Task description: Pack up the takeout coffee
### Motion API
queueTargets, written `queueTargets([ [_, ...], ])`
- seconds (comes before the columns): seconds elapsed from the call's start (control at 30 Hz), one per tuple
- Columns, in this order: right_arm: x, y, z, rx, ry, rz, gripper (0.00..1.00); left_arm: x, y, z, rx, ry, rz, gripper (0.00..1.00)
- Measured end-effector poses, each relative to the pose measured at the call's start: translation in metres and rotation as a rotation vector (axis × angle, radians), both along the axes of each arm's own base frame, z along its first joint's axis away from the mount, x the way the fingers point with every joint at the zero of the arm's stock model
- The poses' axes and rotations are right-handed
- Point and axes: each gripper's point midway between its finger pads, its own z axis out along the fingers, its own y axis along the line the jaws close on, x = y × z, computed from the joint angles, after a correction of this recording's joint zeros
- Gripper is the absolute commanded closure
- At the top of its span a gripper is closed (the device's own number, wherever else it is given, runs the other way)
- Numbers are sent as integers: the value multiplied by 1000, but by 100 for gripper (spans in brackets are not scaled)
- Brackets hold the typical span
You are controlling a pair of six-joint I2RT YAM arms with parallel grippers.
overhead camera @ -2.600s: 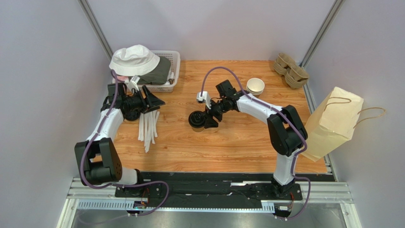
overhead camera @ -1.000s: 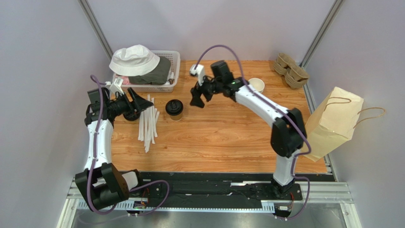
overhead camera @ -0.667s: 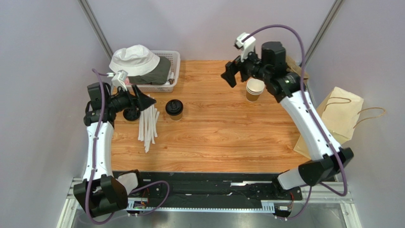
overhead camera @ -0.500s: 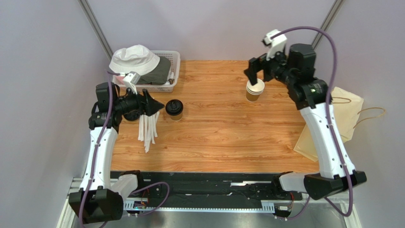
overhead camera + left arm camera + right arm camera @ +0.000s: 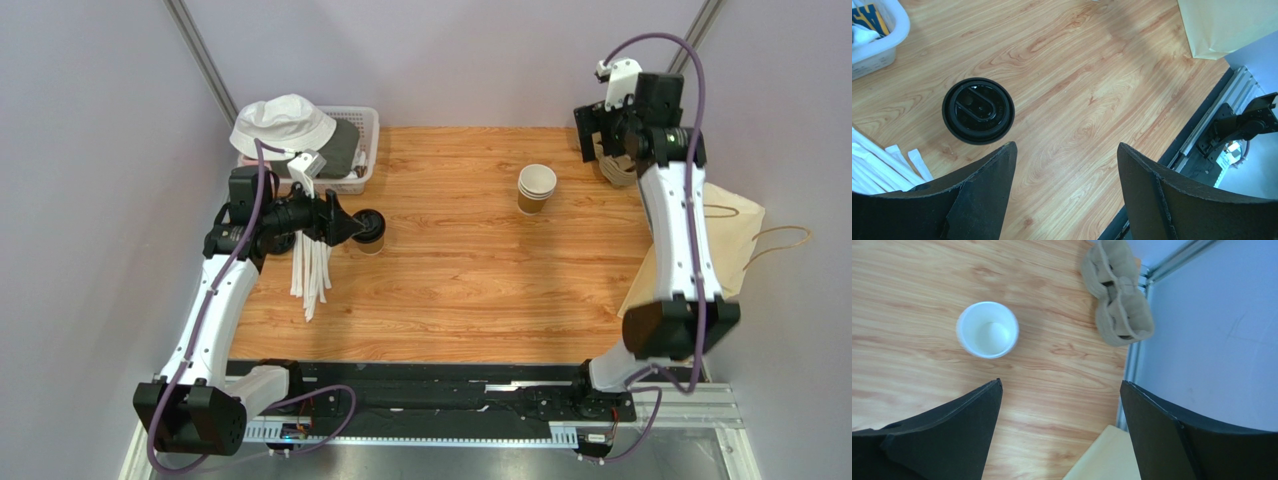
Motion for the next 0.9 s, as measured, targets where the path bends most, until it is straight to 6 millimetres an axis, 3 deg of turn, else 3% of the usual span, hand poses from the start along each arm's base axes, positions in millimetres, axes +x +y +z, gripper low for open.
queueTargets([
  [0.17, 89, -48, -48, -140, 120, -89, 12, 2, 2, 1, 14, -10, 20, 18],
  [0.3, 136, -80, -87, -234, 177, -133, 13, 3, 6, 1, 30, -23, 47, 18],
  [0.4, 147, -96, -122, -271, 247, -128, 19, 3, 8, 0, 37, -23, 58, 19],
  [0.5, 147, -111, -134, -290, 273, -131, 24, 3, 9, -3, 42, -15, 65, 19],
  [0.7, 156, -129, -139, -324, 252, -143, 29, 9, 11, -13, 53, 21, 77, 19],
  [0.9, 166, -135, -181, -317, 302, -127, 33, 12, 11, -22, 61, 62, 78, 19],
])
